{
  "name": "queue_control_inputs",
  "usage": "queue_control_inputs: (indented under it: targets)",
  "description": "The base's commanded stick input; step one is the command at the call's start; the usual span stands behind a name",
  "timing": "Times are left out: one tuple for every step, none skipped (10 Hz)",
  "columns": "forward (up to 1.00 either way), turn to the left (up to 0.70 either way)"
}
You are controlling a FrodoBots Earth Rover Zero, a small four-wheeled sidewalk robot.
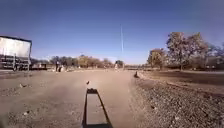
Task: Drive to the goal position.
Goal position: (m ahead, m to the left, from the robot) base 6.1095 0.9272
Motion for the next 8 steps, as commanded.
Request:
queue_control_inputs:
  targets:
    - [0.50,0.00]
    - [0.50,0.00]
    - [0.50,0.00]
    - [0.50,0.00]
    - [0.50,0.00]
    - [0.50,0.00]
    - [0.50,0.00]
    - [0.50,0.00]
